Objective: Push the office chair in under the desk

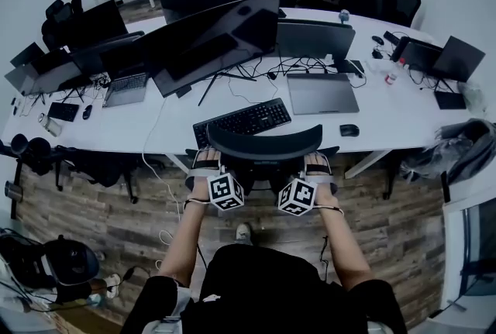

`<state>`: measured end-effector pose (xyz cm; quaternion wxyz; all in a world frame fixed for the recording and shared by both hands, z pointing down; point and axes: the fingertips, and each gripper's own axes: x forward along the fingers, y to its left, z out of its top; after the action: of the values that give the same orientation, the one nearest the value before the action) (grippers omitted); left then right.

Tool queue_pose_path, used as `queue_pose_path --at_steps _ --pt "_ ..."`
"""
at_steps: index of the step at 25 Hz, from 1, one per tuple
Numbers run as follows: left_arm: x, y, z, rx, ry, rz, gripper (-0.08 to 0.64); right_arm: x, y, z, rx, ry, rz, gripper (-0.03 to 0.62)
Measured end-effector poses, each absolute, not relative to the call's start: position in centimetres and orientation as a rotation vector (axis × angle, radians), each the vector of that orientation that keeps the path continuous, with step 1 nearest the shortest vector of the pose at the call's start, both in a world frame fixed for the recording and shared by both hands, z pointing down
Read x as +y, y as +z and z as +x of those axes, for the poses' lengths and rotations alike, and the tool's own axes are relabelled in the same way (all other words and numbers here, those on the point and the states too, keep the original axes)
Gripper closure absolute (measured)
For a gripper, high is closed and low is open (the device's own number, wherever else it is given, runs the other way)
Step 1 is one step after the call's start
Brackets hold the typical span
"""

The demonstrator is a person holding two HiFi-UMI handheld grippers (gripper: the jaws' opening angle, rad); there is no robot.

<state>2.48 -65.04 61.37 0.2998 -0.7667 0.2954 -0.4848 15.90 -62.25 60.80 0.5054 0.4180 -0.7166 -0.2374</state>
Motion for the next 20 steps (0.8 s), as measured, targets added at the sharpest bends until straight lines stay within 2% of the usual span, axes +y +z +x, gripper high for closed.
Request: queue_pose_path --at_steps 20 --pt "-65.67 61.36 2.0 0.764 -1.244 -2.053 0.178 -62.82 60.88 15.23 -1.717 -0.555 1.016 0.265"
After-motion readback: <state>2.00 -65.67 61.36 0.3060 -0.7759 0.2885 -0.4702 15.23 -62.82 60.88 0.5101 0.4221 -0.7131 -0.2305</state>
